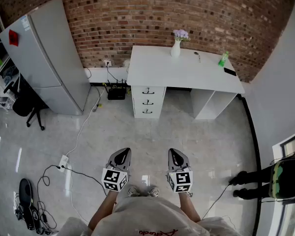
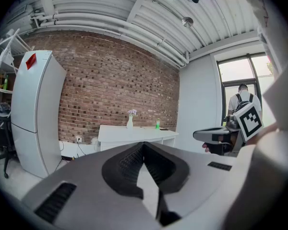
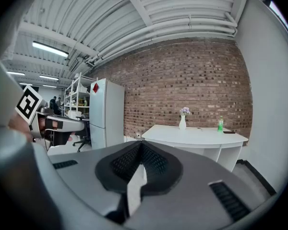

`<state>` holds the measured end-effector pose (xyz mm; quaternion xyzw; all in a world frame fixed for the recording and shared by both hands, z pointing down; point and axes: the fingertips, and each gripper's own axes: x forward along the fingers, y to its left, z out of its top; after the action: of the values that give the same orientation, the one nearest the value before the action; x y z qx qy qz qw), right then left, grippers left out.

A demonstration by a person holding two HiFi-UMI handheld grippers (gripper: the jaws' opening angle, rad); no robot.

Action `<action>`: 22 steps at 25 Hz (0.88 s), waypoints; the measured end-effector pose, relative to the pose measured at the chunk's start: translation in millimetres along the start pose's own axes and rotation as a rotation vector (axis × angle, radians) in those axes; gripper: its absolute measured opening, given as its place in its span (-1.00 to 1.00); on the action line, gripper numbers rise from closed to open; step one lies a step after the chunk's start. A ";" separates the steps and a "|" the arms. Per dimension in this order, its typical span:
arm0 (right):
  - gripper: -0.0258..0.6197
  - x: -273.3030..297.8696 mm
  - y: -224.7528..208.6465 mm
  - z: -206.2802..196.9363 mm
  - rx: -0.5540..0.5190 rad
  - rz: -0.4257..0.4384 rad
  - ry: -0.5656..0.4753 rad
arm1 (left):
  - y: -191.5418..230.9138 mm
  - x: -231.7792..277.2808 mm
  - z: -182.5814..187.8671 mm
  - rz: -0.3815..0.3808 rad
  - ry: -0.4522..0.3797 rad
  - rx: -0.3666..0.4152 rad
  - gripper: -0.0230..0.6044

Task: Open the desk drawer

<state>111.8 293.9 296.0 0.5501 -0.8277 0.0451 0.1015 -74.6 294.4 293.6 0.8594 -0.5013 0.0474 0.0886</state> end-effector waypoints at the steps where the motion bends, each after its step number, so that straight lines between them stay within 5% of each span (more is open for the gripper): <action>1: -0.87 -1.4 -0.5 -0.8 -0.001 0.002 0.000 | -2.6 -0.6 -0.7 0.000 0.001 0.000 -0.89; 22: -0.87 -27.0 -23.2 -20.6 0.012 0.039 -0.004 | -54.8 12.2 -12.5 -0.009 0.028 0.021 -0.89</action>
<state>145.7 313.0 309.3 0.5346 -0.8381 0.0509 0.0959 -20.7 312.9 302.3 0.8619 -0.4955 0.0645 0.0868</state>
